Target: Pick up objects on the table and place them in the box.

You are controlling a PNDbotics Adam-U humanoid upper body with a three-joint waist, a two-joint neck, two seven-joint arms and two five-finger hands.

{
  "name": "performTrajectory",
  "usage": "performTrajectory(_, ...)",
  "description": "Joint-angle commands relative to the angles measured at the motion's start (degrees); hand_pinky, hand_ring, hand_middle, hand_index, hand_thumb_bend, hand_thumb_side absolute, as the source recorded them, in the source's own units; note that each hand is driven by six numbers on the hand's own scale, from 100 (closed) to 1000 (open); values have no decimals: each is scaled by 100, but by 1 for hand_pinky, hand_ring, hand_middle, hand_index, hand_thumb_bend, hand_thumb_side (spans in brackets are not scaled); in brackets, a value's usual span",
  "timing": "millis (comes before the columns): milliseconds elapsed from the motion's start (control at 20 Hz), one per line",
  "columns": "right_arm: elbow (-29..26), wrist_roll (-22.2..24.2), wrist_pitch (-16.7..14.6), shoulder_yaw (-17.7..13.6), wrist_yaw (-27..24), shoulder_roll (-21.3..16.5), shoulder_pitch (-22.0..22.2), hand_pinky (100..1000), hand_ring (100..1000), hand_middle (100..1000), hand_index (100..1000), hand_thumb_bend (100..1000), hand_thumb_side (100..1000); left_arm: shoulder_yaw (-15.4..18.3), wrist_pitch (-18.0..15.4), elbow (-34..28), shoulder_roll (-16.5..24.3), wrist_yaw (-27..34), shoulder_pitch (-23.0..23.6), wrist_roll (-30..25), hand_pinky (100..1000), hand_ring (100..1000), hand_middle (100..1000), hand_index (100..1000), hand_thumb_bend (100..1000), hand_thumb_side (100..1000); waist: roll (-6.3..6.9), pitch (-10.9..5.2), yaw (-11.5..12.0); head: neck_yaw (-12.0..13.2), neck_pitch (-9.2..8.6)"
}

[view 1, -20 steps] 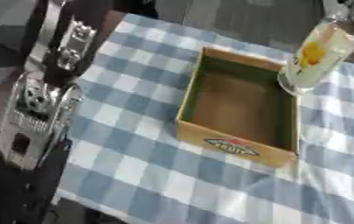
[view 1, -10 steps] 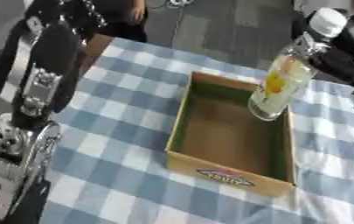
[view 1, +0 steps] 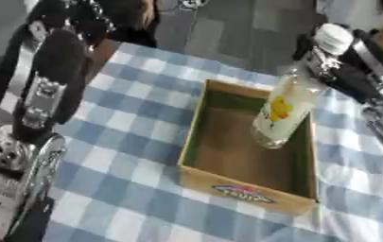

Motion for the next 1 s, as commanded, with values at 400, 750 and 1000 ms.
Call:
performTrajectory(400, 97, 967, -644, -32, 824, 16, 54, 595, 658, 736, 927, 271, 913, 4, -23, -94, 35, 10, -89, 3, 791, 734, 817, 904, 399, 761, 37, -145, 5, 116, -130)
performTrajectory(750, 354, 912, -866, -95, 1220, 70, 56, 709, 743, 825, 986, 336, 968, 0, -23, -94, 21, 17, -106, -2, 792, 735, 818, 904, 400, 760, 20, -149, 33, 139, -200)
performTrajectory(1000, 514, 329, -918, -412, 1674, 7, -139, 822, 802, 881, 1000, 479, 1000, 0, -23, -94, 17, 26, -109, -3, 792, 735, 818, 904, 401, 759, 30, -153, 28, 160, -304)
